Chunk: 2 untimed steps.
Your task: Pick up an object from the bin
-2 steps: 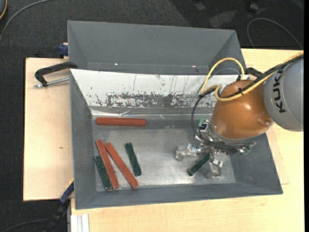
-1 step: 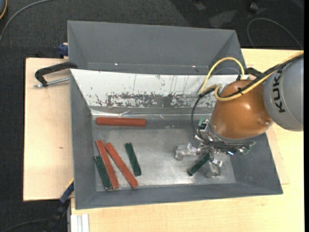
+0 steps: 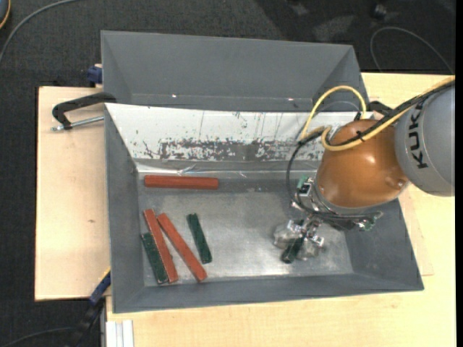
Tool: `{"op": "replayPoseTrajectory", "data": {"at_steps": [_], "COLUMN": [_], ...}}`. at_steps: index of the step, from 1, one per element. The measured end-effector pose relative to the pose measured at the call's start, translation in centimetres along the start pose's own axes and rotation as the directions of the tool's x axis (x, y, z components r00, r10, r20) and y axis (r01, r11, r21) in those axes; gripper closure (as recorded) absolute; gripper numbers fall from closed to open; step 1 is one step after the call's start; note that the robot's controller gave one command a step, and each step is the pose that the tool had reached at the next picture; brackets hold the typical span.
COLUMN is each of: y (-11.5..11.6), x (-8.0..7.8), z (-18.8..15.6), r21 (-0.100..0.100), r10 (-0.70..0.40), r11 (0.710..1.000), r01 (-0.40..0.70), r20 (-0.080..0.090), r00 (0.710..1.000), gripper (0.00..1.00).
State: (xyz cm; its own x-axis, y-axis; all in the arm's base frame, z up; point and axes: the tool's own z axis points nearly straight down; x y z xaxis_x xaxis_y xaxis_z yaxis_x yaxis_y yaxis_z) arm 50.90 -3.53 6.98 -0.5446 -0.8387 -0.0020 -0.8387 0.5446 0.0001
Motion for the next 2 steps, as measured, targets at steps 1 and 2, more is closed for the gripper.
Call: {"op": "replayPoseTrajectory", "data": {"at_steps": [1,2], "y": [-0.18,-0.24], "x": [-0.25,-0.39], "z": [-6.33,-6.55], "r21": [0.008,0.004], "r10": [0.002,0.006], "r11": [1.000,1.000], "r01": [-0.003,-0.006], "r20": [0.005,0.003], "r00": [1.000,1.000], "gripper": [1.00,1.00]}}
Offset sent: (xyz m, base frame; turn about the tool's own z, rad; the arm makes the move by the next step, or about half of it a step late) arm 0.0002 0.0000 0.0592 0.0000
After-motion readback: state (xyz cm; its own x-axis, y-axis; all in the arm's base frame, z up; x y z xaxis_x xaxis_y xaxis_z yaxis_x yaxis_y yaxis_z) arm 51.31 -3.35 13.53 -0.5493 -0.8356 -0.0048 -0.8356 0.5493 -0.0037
